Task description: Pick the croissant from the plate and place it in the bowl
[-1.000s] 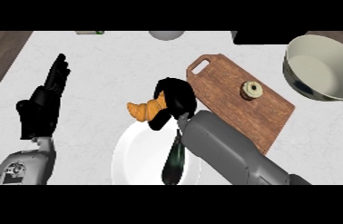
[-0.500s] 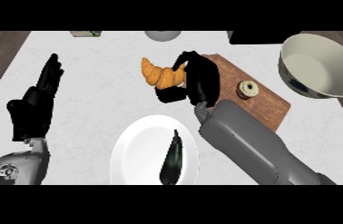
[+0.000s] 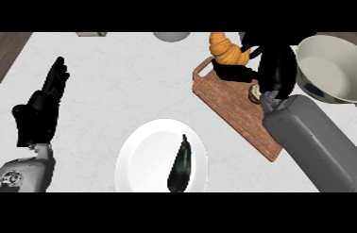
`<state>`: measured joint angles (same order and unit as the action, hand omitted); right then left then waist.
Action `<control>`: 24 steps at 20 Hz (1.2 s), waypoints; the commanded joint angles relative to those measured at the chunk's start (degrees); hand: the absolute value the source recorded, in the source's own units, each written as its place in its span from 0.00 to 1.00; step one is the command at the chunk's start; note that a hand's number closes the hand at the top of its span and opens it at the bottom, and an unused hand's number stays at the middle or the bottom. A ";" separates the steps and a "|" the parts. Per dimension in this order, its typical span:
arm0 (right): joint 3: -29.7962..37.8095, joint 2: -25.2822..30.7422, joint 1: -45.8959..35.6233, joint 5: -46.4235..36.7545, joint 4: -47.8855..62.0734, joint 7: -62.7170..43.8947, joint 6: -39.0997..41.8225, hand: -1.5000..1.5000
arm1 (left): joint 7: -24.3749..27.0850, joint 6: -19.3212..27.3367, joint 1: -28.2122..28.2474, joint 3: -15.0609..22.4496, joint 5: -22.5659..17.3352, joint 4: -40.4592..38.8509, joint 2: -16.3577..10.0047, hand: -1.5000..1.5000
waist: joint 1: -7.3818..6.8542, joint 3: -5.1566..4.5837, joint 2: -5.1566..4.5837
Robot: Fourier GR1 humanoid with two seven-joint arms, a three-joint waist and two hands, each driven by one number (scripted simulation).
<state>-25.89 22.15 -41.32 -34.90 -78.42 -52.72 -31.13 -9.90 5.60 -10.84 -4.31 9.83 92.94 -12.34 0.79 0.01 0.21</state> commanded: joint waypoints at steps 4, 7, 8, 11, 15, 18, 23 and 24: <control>12.44 6.24 4.09 5.62 4.26 12.39 -2.60 1.00 | 1.25 -0.78 -3.55 -1.47 -0.08 -3.66 -0.98 0.50 | -0.78 0.02 -0.40; 17.93 9.24 6.92 10.79 8.17 22.05 -4.48 1.00 | -3.18 0.46 -3.01 1.64 1.09 1.33 1.72 0.50 | -0.98 0.10 -0.42; 19.71 7.93 6.38 11.57 11.60 25.18 -6.63 1.00 | -2.60 1.11 -2.27 2.45 2.46 1.12 2.07 0.50 | -1.30 0.10 -0.51; 22.41 11.54 7.60 10.99 16.19 30.45 -5.75 1.00 | 2.18 0.20 1.61 1.57 1.11 0.79 2.07 0.50 | -1.39 0.05 -0.44; 25.60 12.84 5.99 10.81 30.15 40.54 -7.38 1.00 | 0.55 0.23 -0.23 1.75 1.57 0.48 2.09 0.50 | -2.19 0.10 -0.81; 23.70 14.62 2.29 4.28 37.28 37.23 -8.12 1.00 | -2.24 0.20 -3.68 1.66 2.11 0.25 1.61 0.50 | -2.34 0.05 -0.79; 30.10 18.72 -0.95 7.86 50.60 50.14 -8.94 1.00 | -0.07 -0.08 -4.16 1.78 2.34 -1.73 1.74 0.50 | -2.97 0.19 -1.24; 30.09 17.36 -2.27 6.87 54.28 50.19 -10.87 1.00 | -1.09 0.28 -3.47 3.72 2.67 0.62 3.42 0.50 | -4.03 0.26 -1.50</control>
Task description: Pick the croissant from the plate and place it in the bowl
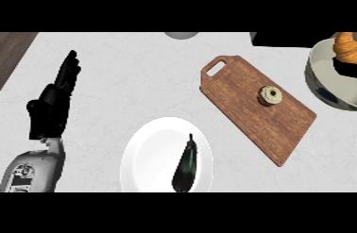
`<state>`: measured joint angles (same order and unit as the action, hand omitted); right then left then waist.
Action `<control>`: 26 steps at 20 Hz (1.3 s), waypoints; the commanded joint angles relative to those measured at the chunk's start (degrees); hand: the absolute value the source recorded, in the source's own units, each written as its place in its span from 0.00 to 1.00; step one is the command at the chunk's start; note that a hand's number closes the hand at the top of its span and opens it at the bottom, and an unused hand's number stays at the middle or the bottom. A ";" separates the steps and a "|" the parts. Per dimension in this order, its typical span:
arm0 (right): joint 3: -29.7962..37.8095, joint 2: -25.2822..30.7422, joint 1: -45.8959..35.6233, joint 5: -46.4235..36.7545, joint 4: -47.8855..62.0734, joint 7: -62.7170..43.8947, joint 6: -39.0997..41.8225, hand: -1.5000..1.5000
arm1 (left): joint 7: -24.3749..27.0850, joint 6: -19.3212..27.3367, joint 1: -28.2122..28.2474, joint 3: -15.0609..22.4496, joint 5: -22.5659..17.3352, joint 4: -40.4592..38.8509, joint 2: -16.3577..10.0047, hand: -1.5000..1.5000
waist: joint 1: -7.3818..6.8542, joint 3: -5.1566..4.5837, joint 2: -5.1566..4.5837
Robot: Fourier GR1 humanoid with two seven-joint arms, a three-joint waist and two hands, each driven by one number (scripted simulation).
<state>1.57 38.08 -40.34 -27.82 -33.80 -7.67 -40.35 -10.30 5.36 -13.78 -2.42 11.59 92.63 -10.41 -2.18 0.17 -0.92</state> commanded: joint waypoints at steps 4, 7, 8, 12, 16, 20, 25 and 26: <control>8.84 0.40 -1.92 7.01 12.64 11.63 0.92 1.00 | -1.49 0.42 -3.22 0.68 0.52 -1.43 1.08 0.50 | -0.32 0.24 -0.57; 11.34 2.54 -3.18 10.10 15.22 13.65 9.29 0.00 | 1.12 -1.06 -1.04 -0.98 -1.41 -0.92 -0.26 0.50 | -1.13 0.27 -0.64; 11.40 1.95 -4.02 10.02 16.48 14.72 10.11 0.00 | -1.26 -0.85 -3.04 0.25 -0.88 -0.45 0.63 0.50 | -1.06 0.27 -0.59; 15.68 -0.32 -2.86 14.46 16.71 23.81 11.90 0.00 | 0.36 -0.97 -1.12 0.21 -0.25 -0.40 -0.01 0.50 | -1.37 0.35 -0.71; 19.68 0.96 -2.92 17.78 17.28 30.86 13.39 0.00 | 1.80 -0.47 -0.69 0.06 -0.19 -1.26 0.51 0.50 | -1.03 0.29 -0.71; 23.63 3.42 -2.62 20.77 19.62 34.34 14.94 0.00 | -0.72 0.14 -1.51 1.02 1.11 -0.03 0.83 0.50 | -0.80 0.28 -0.59; 26.73 6.23 -3.07 24.03 21.65 35.05 22.61 0.00 | 1.02 -0.52 0.60 -0.78 -0.40 -0.30 0.24 0.50 | 0.10 0.08 0.04; 27.97 6.60 -0.08 25.51 21.36 37.79 25.39 0.00 | -0.82 0.14 -0.56 -0.88 0.41 -0.61 0.16 0.50 | 0.81 0.07 0.21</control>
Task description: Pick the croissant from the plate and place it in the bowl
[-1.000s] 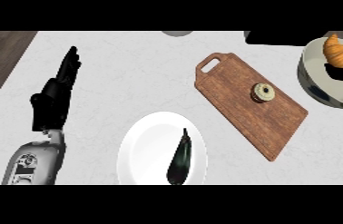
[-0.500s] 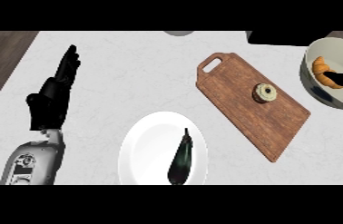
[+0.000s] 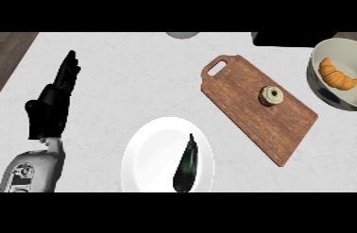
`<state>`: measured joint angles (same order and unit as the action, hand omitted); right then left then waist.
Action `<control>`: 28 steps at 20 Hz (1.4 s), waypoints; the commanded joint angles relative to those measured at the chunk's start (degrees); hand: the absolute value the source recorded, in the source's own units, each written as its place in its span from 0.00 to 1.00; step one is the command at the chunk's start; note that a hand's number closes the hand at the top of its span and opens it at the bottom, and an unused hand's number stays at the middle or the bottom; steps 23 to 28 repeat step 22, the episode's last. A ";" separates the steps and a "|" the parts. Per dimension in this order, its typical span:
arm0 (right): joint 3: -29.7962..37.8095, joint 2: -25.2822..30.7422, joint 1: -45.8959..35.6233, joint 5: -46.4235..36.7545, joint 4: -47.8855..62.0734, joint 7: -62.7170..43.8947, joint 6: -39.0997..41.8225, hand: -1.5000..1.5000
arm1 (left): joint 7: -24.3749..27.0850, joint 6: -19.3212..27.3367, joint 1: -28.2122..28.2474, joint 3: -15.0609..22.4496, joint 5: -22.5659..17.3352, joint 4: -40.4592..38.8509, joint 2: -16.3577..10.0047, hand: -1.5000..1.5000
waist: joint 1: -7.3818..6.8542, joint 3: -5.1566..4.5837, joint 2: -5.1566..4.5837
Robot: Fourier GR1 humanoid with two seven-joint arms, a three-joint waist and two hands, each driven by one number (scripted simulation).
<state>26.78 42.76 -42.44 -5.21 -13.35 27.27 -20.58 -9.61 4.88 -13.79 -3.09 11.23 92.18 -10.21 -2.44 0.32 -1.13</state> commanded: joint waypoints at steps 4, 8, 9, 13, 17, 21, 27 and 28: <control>5.05 5.80 6.38 5.73 0.72 5.46 14.14 0.00 | -3.41 -1.07 -2.06 -2.86 -1.46 0.77 -2.16 0.50 | 1.97 -0.15 0.84; 6.38 4.52 8.77 8.19 -0.21 8.89 19.09 0.00 | 0.53 0.99 -1.14 -0.97 1.18 -2.84 0.17 0.50 | 2.08 -0.21 0.84; 6.77 4.51 10.98 8.52 -0.02 11.95 20.51 0.00 | -2.97 0.84 2.96 -0.45 0.70 4.99 0.27 0.50 | 1.55 -0.17 0.96; 5.42 0.93 16.25 9.94 -4.52 13.33 23.37 0.00 | -0.71 -0.84 2.67 -1.97 -0.41 1.11 -0.60 0.50 | 2.58 -0.33 1.21; 6.71 4.34 21.53 11.55 -3.44 16.85 28.24 0.00 | -1.77 -3.42 2.93 -3.88 -2.67 3.34 -2.57 0.50 | 2.27 -0.26 1.11; 4.13 -3.50 24.16 12.64 -12.53 16.10 23.39 0.00 | 2.58 -1.93 2.47 -3.90 -1.15 -1.73 -1.19 0.50 | 2.83 -0.38 1.25; 5.29 -0.89 27.35 14.84 -14.69 14.24 27.52 0.00 | -0.07 -1.09 2.27 -3.22 -0.03 0.83 -0.83 0.50 | 2.92 -0.37 1.30; 5.29 -0.89 27.35 14.84 -14.69 14.24 27.52 0.00 | -0.07 -1.09 2.27 -3.22 -0.03 0.83 -0.83 0.50 | 2.92 -0.37 1.30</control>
